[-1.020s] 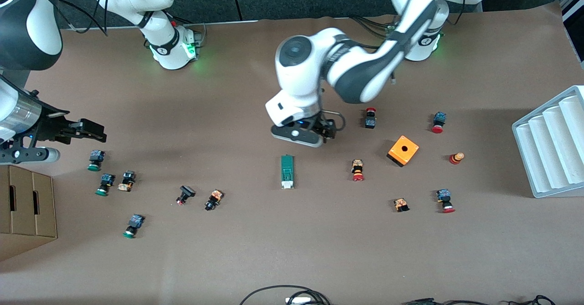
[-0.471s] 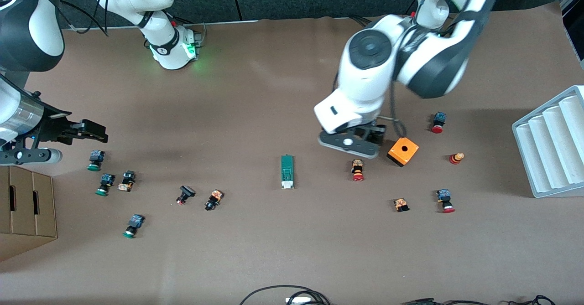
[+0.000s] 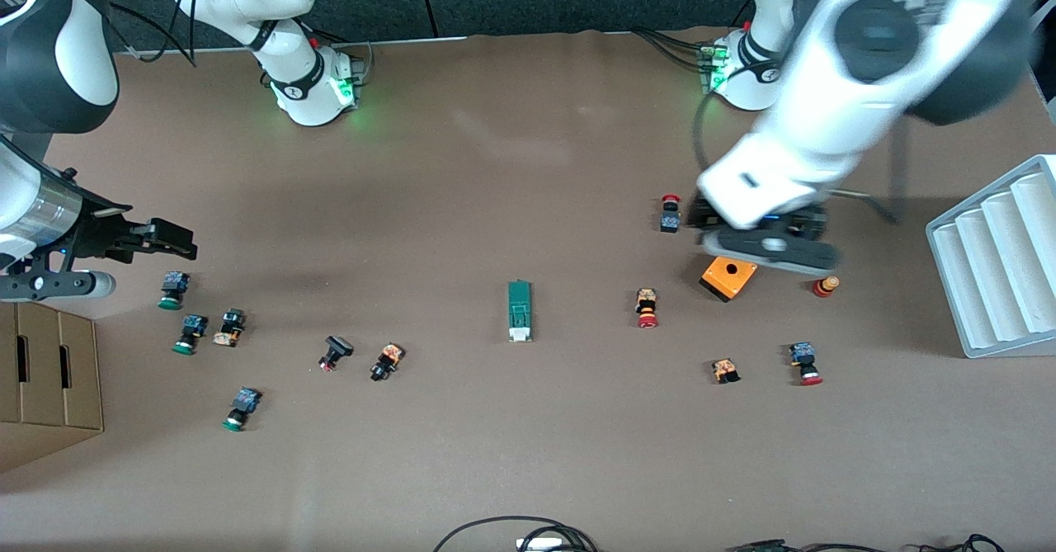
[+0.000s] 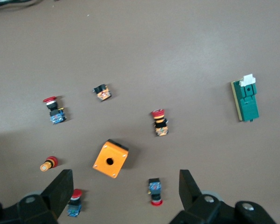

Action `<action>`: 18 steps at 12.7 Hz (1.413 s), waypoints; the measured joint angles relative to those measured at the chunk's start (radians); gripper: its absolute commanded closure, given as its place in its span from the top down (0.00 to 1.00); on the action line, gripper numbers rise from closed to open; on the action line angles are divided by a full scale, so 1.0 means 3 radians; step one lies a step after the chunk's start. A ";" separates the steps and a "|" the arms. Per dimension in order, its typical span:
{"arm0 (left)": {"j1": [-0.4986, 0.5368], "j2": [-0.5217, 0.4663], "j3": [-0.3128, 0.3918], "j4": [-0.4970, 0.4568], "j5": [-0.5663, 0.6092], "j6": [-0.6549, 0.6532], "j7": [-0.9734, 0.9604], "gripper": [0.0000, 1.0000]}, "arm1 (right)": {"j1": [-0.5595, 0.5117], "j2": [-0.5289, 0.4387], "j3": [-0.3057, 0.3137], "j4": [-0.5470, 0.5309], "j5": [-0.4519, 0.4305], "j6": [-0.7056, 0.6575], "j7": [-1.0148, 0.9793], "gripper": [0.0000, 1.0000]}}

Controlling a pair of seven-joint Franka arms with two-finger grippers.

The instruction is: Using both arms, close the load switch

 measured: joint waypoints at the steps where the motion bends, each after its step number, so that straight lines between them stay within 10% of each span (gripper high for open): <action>1: 0.0019 -0.0058 0.0216 -0.0043 -0.0120 0.0001 0.0226 1.00 | 0.0000 0.0001 0.0000 0.0000 0.0000 0.0000 0.0004 1.00; 5: 0.0080 -0.0300 0.0682 -0.0288 -0.0190 0.0000 0.0470 1.00 | 0.0000 0.0020 0.0000 0.0001 0.0000 0.0000 0.0009 1.00; 18: 0.0350 -0.0652 0.0816 -0.0747 -0.0189 -0.0057 0.0737 1.00 | -0.0001 0.0027 -0.0005 0.0003 0.0000 0.0000 0.0012 1.00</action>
